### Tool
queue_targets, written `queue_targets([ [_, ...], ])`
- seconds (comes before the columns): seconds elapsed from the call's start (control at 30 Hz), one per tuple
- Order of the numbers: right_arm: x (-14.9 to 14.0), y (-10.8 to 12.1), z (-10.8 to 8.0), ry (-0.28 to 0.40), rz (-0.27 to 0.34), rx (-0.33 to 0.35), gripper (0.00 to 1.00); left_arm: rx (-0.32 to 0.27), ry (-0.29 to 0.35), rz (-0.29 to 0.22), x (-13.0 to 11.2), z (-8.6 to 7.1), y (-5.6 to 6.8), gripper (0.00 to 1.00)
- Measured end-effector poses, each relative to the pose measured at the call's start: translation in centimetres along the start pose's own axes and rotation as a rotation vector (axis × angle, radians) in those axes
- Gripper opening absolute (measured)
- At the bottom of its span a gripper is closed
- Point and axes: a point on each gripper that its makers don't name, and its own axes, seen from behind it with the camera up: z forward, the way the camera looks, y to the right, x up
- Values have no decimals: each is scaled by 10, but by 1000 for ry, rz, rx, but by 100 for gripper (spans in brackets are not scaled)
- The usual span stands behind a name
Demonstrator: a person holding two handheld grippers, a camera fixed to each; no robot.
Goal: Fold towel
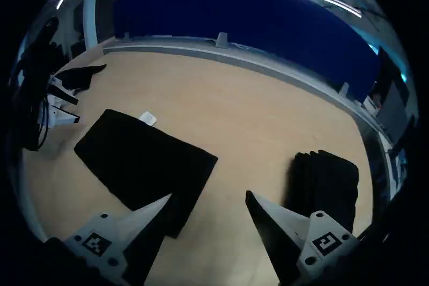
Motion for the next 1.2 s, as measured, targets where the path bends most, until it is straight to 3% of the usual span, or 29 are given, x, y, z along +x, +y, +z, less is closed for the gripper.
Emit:
queue_targets([
  [0.2,-12,-4,-14,-1,8,4,96,-4,-3,-37,-24,-16,6,90],
  [0.47,-20,-8,-19,-4,1,25,96,17,2,-71,-38,-23,2,90],
  [1.0,-38,-39,-23,-46,-148,186,96,76,35,-220,-83,-75,3,90],
  [1.2,-43,-44,-21,-63,-177,214,96,85,40,-264,-98,-85,4,91],
])
